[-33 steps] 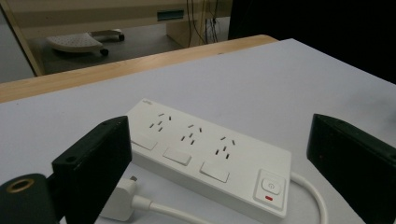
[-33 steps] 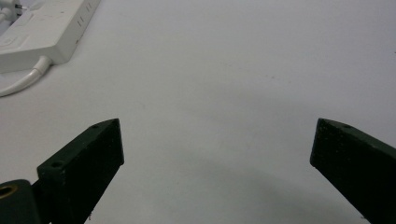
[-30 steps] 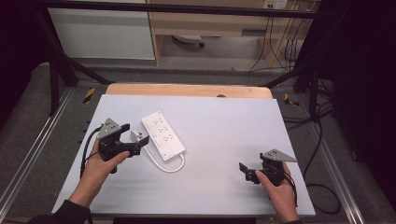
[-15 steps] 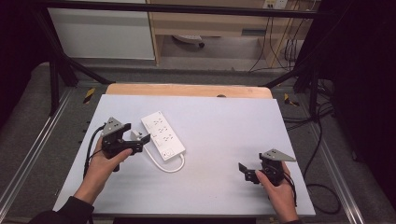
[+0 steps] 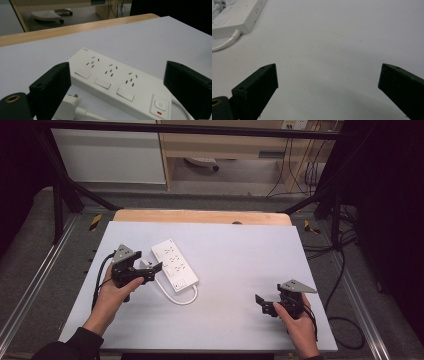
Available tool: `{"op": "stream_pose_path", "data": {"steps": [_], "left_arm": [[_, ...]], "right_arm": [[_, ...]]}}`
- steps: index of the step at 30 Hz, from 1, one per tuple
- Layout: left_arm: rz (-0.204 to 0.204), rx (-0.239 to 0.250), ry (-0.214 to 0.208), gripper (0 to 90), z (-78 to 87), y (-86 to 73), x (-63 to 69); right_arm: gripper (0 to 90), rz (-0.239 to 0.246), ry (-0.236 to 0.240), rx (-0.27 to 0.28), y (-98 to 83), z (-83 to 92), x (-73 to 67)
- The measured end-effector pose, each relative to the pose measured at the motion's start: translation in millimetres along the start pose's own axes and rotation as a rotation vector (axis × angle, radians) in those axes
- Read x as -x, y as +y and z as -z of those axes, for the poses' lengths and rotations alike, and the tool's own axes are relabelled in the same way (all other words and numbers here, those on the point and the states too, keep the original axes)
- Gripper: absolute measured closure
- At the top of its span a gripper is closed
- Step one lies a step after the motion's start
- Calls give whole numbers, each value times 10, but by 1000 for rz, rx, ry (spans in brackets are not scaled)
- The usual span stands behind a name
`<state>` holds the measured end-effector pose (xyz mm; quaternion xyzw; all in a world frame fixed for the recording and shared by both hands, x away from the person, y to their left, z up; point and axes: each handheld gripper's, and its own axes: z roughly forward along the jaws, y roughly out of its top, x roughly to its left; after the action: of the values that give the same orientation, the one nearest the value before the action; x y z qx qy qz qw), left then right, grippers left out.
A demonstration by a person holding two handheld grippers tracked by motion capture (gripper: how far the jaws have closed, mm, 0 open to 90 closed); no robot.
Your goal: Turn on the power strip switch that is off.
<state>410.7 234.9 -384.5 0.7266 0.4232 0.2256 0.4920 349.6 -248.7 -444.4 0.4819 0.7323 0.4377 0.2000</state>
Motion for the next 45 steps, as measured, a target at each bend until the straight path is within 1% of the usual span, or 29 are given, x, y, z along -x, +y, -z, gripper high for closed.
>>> {"op": "stream_pose_path", "data": {"steps": [15,21,23,25,26,28,35,39,40,41,43,45], "left_arm": [[-2,-17,3,81,-91,-6,7],[-18,-36,4,81,-135,-14,35],[-15,-39,7,81,-144,-16,39],[8,-42,-6,88,-163,-14,49],[0,-46,-3,89,-182,-7,61],[-3,-47,-1,94,-196,-5,66],[-9,-61,0,104,-276,-25,54],[-12,-59,3,117,-304,-30,65],[-14,-58,1,122,-312,-31,68],[-25,-58,3,131,-328,-35,73],[-31,-57,4,163,-333,-37,78],[-47,-63,11,192,-347,-45,90]], "right_arm": [[31,-3,-2,4,-1,4,4],[31,1,1,5,-1,3,0],[31,4,6,7,0,2,-5],[31,5,7,6,1,-2,-6],[30,3,8,4,1,-1,-4],[30,-1,5,7,0,1,3],[30,-7,8,8,-2,4,11],[30,-4,9,9,-1,7,12],[30,-6,9,9,-1,8,11],[30,-7,9,9,-1,8,11],[30,-5,9,8,-2,7,13],[30,-4,10,8,-2,8,12]]}}
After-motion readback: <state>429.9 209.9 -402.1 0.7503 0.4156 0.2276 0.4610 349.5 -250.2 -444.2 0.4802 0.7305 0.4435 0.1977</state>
